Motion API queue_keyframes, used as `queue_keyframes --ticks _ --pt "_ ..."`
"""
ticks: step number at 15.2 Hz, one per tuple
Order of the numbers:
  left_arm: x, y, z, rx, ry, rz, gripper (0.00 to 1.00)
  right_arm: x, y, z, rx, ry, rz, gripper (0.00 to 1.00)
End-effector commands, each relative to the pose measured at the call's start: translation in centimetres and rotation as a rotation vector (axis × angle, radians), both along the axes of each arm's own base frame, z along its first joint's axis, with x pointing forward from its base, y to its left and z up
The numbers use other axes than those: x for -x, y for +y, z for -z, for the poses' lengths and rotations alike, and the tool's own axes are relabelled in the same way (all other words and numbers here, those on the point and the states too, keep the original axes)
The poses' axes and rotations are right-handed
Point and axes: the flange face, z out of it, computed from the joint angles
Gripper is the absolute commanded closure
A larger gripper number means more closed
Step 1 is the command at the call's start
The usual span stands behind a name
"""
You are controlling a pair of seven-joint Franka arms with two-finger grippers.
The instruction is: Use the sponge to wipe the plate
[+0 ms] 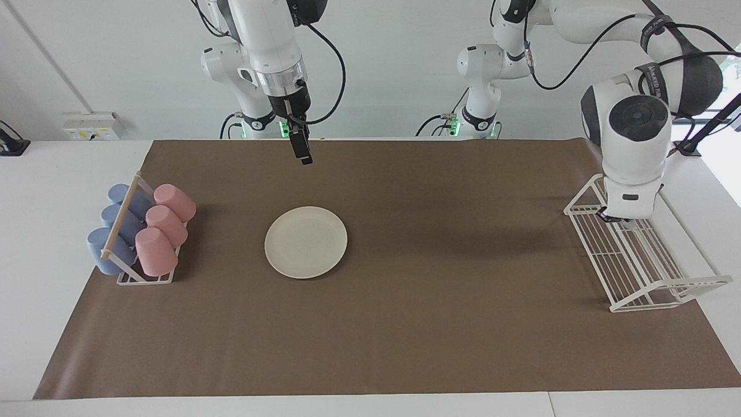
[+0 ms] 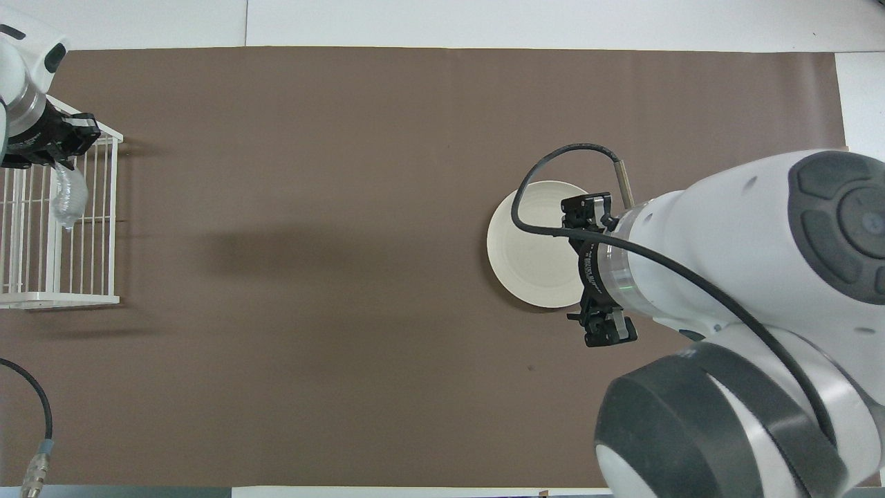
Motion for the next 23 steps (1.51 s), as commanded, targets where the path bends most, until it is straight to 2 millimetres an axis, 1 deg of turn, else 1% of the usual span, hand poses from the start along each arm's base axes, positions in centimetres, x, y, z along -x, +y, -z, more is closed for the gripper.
queue_keyframes --ticks 1,2,3,4,5,7,8,9,10,11,12,13,14,15,17,18,19,20,22,23 --pt "0.9 0.3 -1.6 0.267 0.040 -0.077 1.00 0.8 -0.2 0.4 -0.020 0.003 0.034 0.00" --pt "1.3 0.9 -2.4 0.385 0.047 -0.109 1.00 0.6 -0.5 0.5 -0.020 0.002 0.035 0.00" --pt "1.6 1.4 -3.5 0.509 0.037 -0.138 1.00 0.2 -0.4 0.3 -0.025 -0.005 0.033 0.00" --pt "1.7 1.8 -4.0 0.619 0.033 -0.160 1.00 0.2 -0.2 0.4 -0.024 -0.002 0.030 0.00" --pt "2.4 2.2 -3.6 0.707 0.052 -0.182 1.00 0.4 0.4 0.5 -0.022 -0.001 0.020 0.00" --pt "3.9 1.1 -2.6 0.865 0.083 -0.203 1.00 -0.5 1.7 1.4 -0.020 0.014 0.005 0.00" --pt "4.9 0.5 -1.5 0.945 0.087 -0.194 1.00 -1.2 3.7 1.9 -0.030 0.022 -0.016 0.00" --pt "6.3 -0.1 -0.2 1.035 0.087 -0.168 1.00 -2.7 5.4 1.1 -0.046 0.018 0.001 0.00" --pt "8.0 -0.7 1.6 1.126 0.088 -0.121 1.00 -4.2 7.2 0.8 -0.063 0.021 0.042 0.00" --pt "9.8 -1.2 3.5 1.211 0.079 -0.076 1.00 -4.8 9.7 0.5 -0.064 0.028 0.073 0.00" --pt "11.5 -2.1 4.9 1.262 0.074 -0.043 1.00 -4.8 12.2 1.3 -0.046 0.045 0.080 0.00" --pt "12.6 -2.6 5.9 1.307 0.053 -0.044 1.00 -4.5 13.6 1.3 -0.022 0.030 0.072 0.00" --pt "13.2 -3.4 6.7 1.357 0.025 -0.047 1.00 -3.9 14.4 1.4 -0.004 0.020 0.054 0.00" --pt "13.6 -4.8 7.2 1.413 0.022 -0.045 1.00 -3.8 14.8 1.8 0.000 0.025 0.049 0.00" --pt "14.1 -5.4 8.7 1.503 0.005 -0.060 1.00 -3.7 15.7 2.7 -0.006 0.037 0.059 0.00" --pt "14.9 -5.7 10.0 1.552 0.007 -0.092 1.00 -2.8 16.9 3.3 0.000 0.044 0.054 0.00" --pt "15.7 -5.7 11.1 1.591 -0.018 -0.084 1.00 -2.1 17.2 4.0 0.010 0.061 0.050 0.00" --pt "16.5 -5.8 12.7 1.632 -0.044 -0.086 1.00 -1.6 17.8 4.0 0.009 0.062 0.052 0.00" --pt "17.3 -7.1 14.0 1.662 -0.049 -0.083 1.00 -0.2 19.2 3.9 0.001 0.050 0.038 0.00" --pt "17.6 -7.9 14.5 1.690 -0.061 -0.117 1.00 -0.1 19.4 4.3 -0.005 0.045 0.046 0.00"
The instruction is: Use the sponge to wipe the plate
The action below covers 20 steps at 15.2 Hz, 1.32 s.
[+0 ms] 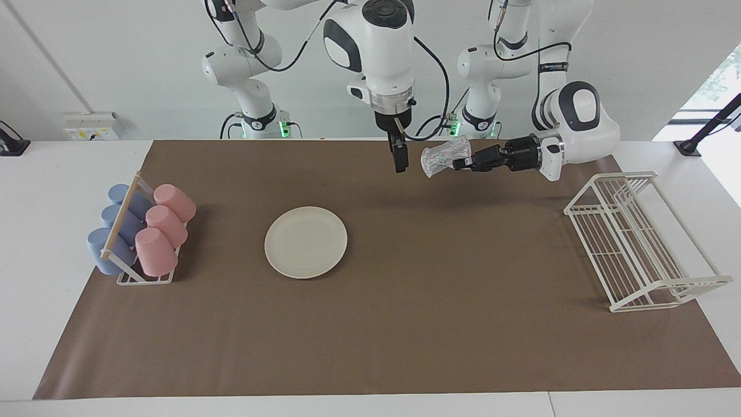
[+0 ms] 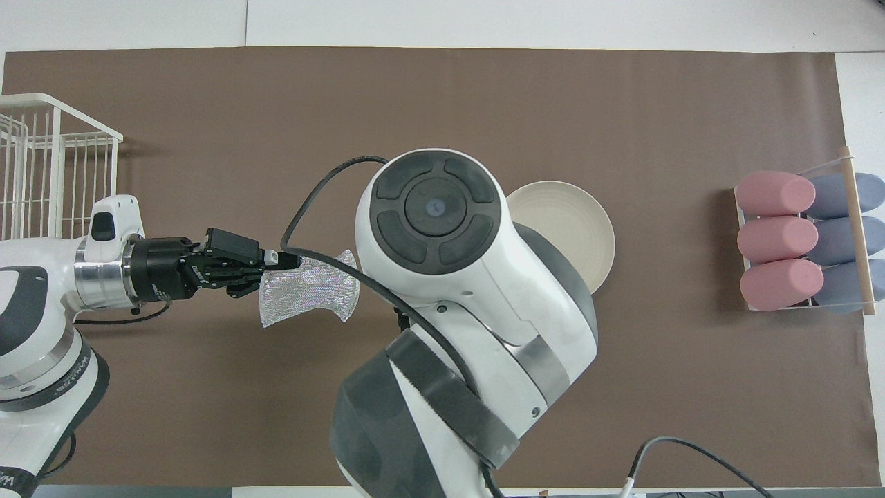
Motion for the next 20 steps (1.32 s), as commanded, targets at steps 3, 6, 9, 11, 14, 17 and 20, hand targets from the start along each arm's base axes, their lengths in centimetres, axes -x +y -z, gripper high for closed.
queue_keyframes --ticks 3,6,9,11,14,17,20 --pt "2.3 -3.7 0.8 0.064 0.006 -0.097 1.00 0.8 0.9 0.9 -0.051 -0.045 0.082 0.00" --pt "2.3 -3.8 0.9 0.061 0.006 -0.097 1.00 2.2 2.2 1.8 -0.035 -0.030 0.051 0.00" --pt "2.5 -4.4 0.9 0.060 0.008 -0.085 1.00 2.3 2.1 1.8 -0.040 -0.037 0.051 0.00" --pt "2.5 -4.4 0.9 0.060 0.007 -0.085 1.00 2.4 2.2 1.7 -0.040 -0.038 0.046 0.00" --pt "2.5 -4.4 0.9 0.060 0.007 -0.086 1.00 2.4 2.2 1.7 -0.038 -0.041 0.029 0.26" --pt "2.5 -4.3 0.8 0.059 0.005 -0.087 1.00 2.6 2.4 1.5 -0.046 -0.050 0.013 1.00" --pt "2.5 -4.4 0.8 0.061 0.005 -0.085 1.00 2.6 2.4 1.6 -0.041 -0.051 0.014 1.00"
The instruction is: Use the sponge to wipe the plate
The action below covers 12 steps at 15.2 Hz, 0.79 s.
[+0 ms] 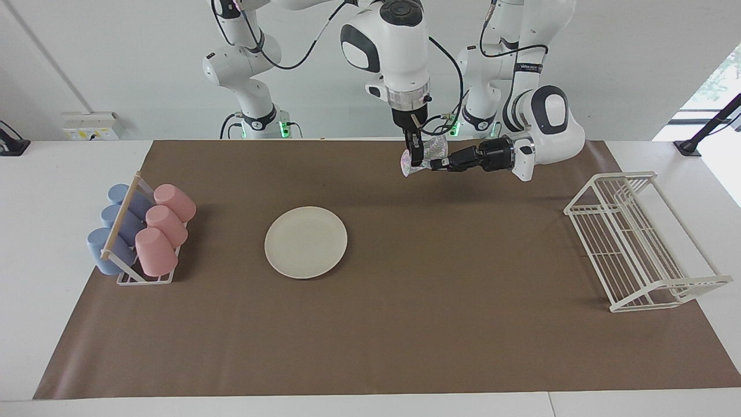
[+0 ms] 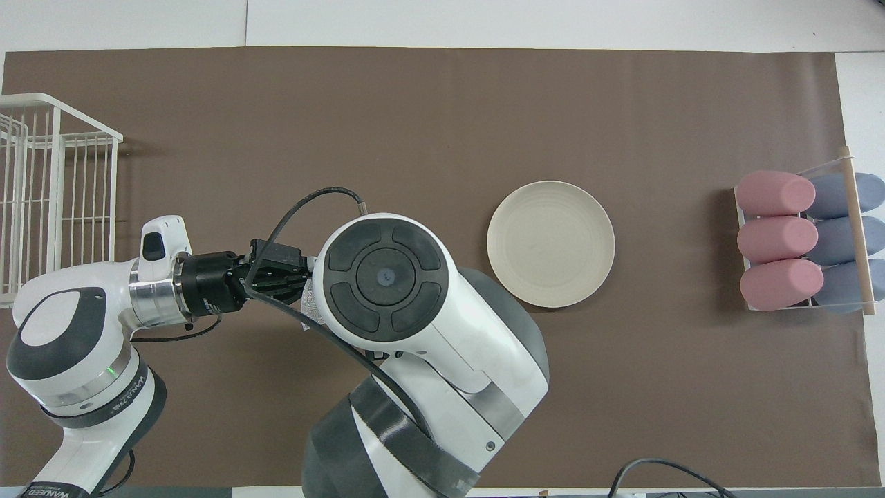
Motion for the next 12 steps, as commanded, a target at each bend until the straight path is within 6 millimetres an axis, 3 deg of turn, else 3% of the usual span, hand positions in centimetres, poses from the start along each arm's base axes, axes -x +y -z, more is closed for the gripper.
queue_keyframes --ticks 1,8,9,10,12 --pt "0.84 0.07 -0.24 0.002 -0.011 -0.025 1.00 0.58 -0.33 -0.06 -0.002 -0.016 -0.018 1.00" --pt "0.88 0.06 -0.22 0.000 -0.011 -0.021 1.00 0.58 -0.33 -0.06 -0.002 -0.017 -0.019 1.00" --pt "0.89 0.06 -0.20 -0.002 -0.013 -0.018 0.91 0.59 -0.34 0.01 0.000 -0.017 -0.021 1.00" --pt "0.88 0.11 -0.21 -0.001 -0.011 -0.019 0.01 0.62 -0.36 -0.01 0.001 -0.017 -0.023 1.00" --pt "0.90 0.12 -0.19 -0.003 -0.010 -0.017 0.00 0.81 -0.49 0.20 0.006 -0.014 -0.029 1.00"
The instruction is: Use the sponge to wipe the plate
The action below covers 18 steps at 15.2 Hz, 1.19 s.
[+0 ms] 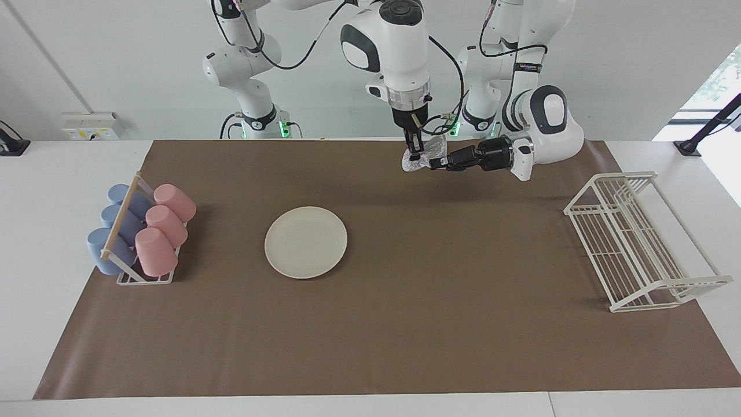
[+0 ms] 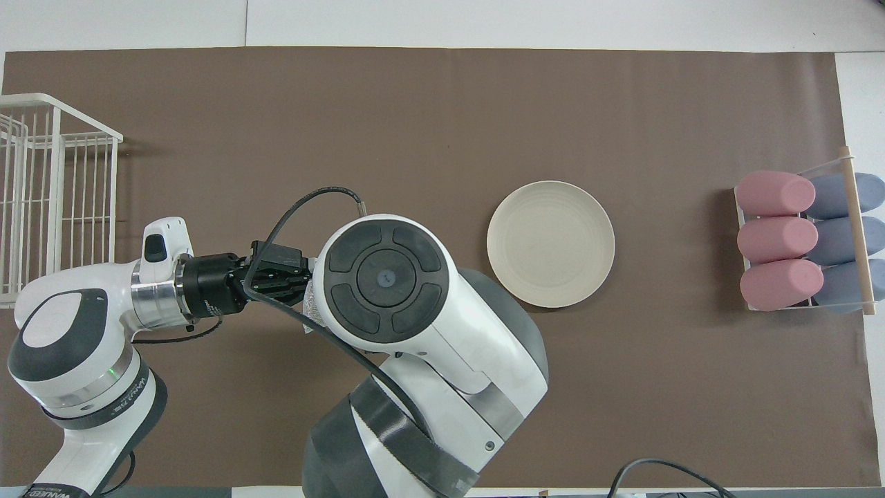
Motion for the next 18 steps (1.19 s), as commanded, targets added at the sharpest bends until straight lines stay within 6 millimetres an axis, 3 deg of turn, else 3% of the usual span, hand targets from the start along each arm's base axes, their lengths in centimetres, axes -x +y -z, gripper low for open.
queue_keyframes --ticks 1,3,6,9,11,14,16,18 --pt "0.7 0.2 -0.3 -0.003 -0.012 -0.020 0.00 1.0 -0.7 0.5 0.015 -0.007 -0.041 1.00" --pt "0.7 0.2 -0.2 -0.004 -0.012 -0.021 0.00 0.9 -2.0 1.0 0.041 0.005 -0.080 1.00" --pt "0.7 0.3 -0.2 -0.011 -0.013 -0.022 0.00 -1.2 -4.6 1.2 0.053 -0.002 -0.117 1.00" --pt "0.5 0.7 0.0 -0.041 -0.021 -0.025 0.00 -4.0 -9.6 3.5 0.062 -0.022 -0.202 1.00" --pt "0.2 1.4 0.0 -0.113 -0.037 0.003 0.00 -4.3 -13.7 6.3 0.076 -0.033 -0.273 1.00" --pt "-0.7 2.8 -0.7 -0.205 -0.069 0.009 0.00 -4.5 -19.5 13.0 0.078 -0.098 -0.324 1.00" --pt "-1.4 3.4 -1.4 -0.342 -0.085 0.051 0.00 -3.8 -22.3 15.8 0.082 -0.126 -0.327 1.00" --pt "-2.2 3.9 -2.4 -0.451 -0.095 0.073 0.00 -3.7 -22.9 17.6 0.083 -0.128 -0.333 1.00"
